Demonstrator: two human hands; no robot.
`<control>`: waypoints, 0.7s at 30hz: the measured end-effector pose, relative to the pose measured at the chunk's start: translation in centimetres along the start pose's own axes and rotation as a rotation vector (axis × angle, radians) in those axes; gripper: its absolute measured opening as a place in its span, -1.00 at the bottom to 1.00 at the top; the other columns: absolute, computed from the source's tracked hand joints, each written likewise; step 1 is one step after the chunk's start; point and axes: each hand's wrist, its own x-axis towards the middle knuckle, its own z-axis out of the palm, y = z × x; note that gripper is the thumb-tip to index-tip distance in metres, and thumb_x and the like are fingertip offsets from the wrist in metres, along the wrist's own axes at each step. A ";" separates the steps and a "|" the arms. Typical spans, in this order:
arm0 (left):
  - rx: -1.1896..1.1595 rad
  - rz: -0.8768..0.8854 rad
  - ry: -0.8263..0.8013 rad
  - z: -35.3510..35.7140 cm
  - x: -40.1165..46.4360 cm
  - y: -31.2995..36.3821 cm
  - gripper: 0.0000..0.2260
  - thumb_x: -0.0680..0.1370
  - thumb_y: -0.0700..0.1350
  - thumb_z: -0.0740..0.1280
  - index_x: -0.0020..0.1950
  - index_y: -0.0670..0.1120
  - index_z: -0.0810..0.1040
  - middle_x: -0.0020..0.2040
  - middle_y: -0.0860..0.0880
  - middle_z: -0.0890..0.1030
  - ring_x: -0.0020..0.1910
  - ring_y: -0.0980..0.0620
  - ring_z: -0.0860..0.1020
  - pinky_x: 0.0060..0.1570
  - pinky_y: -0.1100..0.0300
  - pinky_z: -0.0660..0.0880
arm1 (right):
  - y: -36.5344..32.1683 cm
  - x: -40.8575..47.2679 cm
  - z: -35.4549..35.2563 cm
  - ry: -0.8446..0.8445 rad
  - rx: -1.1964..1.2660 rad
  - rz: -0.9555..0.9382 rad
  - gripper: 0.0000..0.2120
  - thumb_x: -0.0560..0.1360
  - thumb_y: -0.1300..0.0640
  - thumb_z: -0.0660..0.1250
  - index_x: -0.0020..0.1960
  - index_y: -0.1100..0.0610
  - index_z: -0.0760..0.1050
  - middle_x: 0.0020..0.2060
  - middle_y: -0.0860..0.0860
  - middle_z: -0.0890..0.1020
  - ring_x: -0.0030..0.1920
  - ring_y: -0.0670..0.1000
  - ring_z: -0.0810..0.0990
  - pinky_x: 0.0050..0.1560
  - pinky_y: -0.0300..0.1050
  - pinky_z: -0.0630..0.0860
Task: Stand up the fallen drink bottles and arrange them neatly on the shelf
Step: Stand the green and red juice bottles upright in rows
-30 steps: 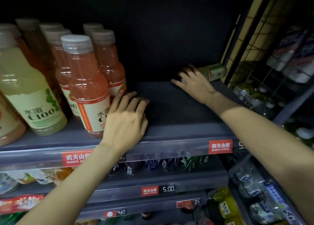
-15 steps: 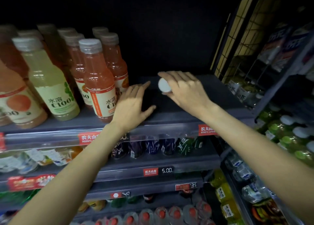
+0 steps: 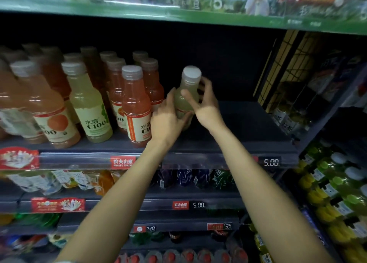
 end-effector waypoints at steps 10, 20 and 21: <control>0.006 0.231 -0.023 -5.7 -2.2 -1.8 -0.57 0.49 -0.22 0.38 0.36 -0.14 0.43 0.14 -0.13 0.56 0.03 -0.05 0.55 -0.03 0.15 0.50 | 1.4 4.3 2.9 -0.109 0.026 0.155 -0.51 0.59 -0.10 0.17 0.43 0.10 0.21 0.22 0.06 0.51 0.10 -0.06 0.51 0.02 -0.21 0.43; -0.173 -0.077 0.091 -8.1 -3.4 -7.0 -0.28 0.44 0.07 0.47 0.47 -0.15 0.23 0.36 -0.15 0.36 0.34 0.04 0.32 0.35 0.21 0.29 | 2.1 -1.0 5.0 0.260 0.084 0.099 -0.57 0.65 -0.05 -0.02 0.44 0.07 0.30 0.35 0.02 0.43 0.34 -0.09 0.39 0.31 -0.30 0.29; -0.183 -0.084 0.083 -7.8 -3.6 -7.3 -0.25 0.43 0.06 0.49 0.49 -0.15 0.22 0.37 -0.16 0.34 0.37 0.02 0.31 0.37 0.22 0.26 | 2.1 -2.5 5.1 0.278 0.072 0.040 -0.61 0.64 -0.03 0.05 0.41 0.08 0.33 0.28 0.00 0.48 0.28 -0.11 0.44 0.26 -0.31 0.35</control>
